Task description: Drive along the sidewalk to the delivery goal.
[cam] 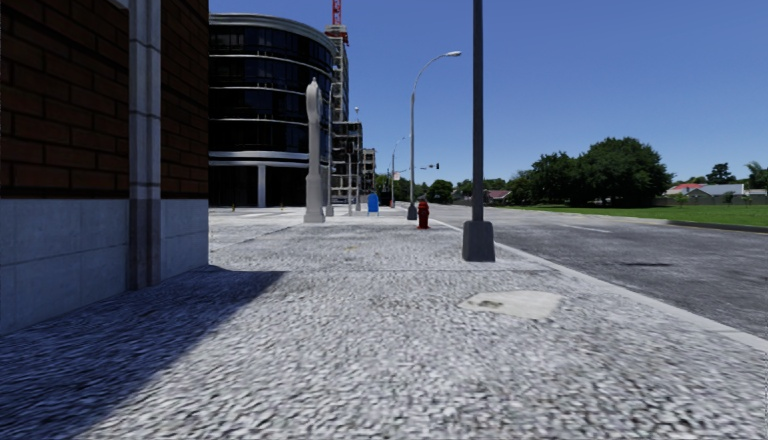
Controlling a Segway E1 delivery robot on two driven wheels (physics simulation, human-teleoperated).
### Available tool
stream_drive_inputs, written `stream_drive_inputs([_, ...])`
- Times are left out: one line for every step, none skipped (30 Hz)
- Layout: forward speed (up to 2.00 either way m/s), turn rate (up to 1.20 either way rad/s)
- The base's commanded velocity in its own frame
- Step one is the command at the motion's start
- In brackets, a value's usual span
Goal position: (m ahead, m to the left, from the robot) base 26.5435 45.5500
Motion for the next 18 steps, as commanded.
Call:
stream_drive_inputs([2.0,0.28])
stream_drive_inputs([2.0,0.33])
stream_drive_inputs([2.0,0.33])
stream_drive_inputs([2.0,0.36])
stream_drive_inputs([2.0,0.37])
stream_drive_inputs([2.0,0.37])
stream_drive_inputs([2.0,0.37])
stream_drive_inputs([2.0,0.37])
stream_drive_inputs([2.0,0.37])
stream_drive_inputs([2.0,0.37])
stream_drive_inputs([2.0,0.37])
stream_drive_inputs([2.0,0.37])
stream_drive_inputs([2.0,0.37])
stream_drive_inputs([2.0,0.37])
stream_drive_inputs([2.0,0.37])
stream_drive_inputs([2.0,0.37])
stream_drive_inputs([2.0,0.37])
stream_drive_inputs([2.0,0.37])
